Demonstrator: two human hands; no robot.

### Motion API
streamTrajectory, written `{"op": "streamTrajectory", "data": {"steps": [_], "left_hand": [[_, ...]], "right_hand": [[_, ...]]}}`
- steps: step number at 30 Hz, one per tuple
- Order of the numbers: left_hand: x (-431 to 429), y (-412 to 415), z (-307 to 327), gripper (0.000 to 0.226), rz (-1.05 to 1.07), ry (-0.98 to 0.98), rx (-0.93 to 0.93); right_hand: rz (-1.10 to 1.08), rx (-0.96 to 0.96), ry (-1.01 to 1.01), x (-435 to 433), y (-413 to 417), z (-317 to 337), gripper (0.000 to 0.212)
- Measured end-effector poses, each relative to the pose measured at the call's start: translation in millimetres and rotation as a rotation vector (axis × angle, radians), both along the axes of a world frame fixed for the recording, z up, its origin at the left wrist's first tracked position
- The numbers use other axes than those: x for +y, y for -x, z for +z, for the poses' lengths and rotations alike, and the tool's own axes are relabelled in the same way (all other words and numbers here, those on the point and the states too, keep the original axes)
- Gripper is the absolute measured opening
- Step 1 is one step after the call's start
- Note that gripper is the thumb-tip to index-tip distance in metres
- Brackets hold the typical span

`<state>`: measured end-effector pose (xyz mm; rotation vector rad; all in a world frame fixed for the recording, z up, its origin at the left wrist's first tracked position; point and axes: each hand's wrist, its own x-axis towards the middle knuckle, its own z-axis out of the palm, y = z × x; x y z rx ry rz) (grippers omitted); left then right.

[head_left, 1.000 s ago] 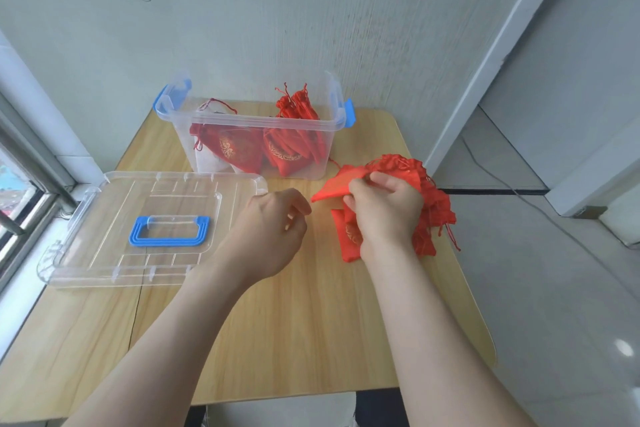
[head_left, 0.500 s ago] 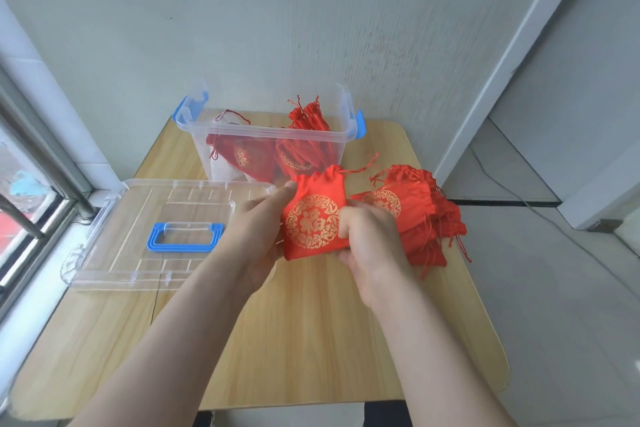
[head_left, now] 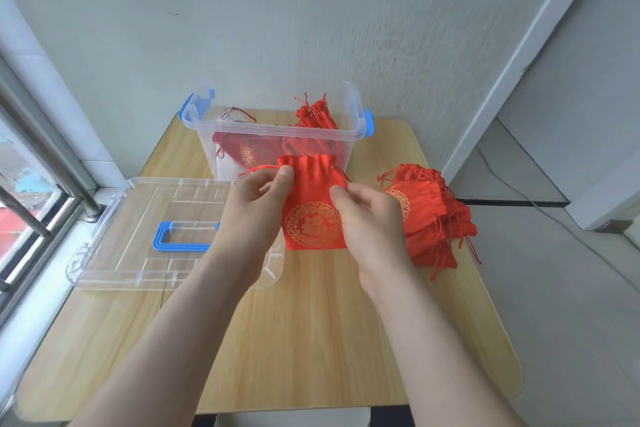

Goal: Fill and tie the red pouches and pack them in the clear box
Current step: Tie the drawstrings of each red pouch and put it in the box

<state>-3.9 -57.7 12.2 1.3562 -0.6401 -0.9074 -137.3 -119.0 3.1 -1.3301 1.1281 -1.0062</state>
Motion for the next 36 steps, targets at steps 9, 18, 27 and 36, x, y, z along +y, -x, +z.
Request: {"op": "streamTrajectory", "data": {"steps": [9,18,27,36], "left_hand": [[3.9,-2.1,0.5,0.024,0.051,0.067,-0.247],[5.3,-2.7,7.7,0.011,0.087,0.048,-0.289],[4.6,0.6,11.4,0.034,0.119,0.087,-0.111],[1.4,-12.2,5.6,0.025,0.127,0.131,0.425]], "right_hand": [[-0.004,-0.071,0.001,1.1,-2.6,7.6,0.019],[-0.051,-0.108,0.059,1.1,-1.6,6.4,0.013],[0.001,-0.267,-0.208,3.7,2.3,22.3,0.013],[-0.050,-0.398,-0.231,6.1,-3.4,22.1,0.041]]}}
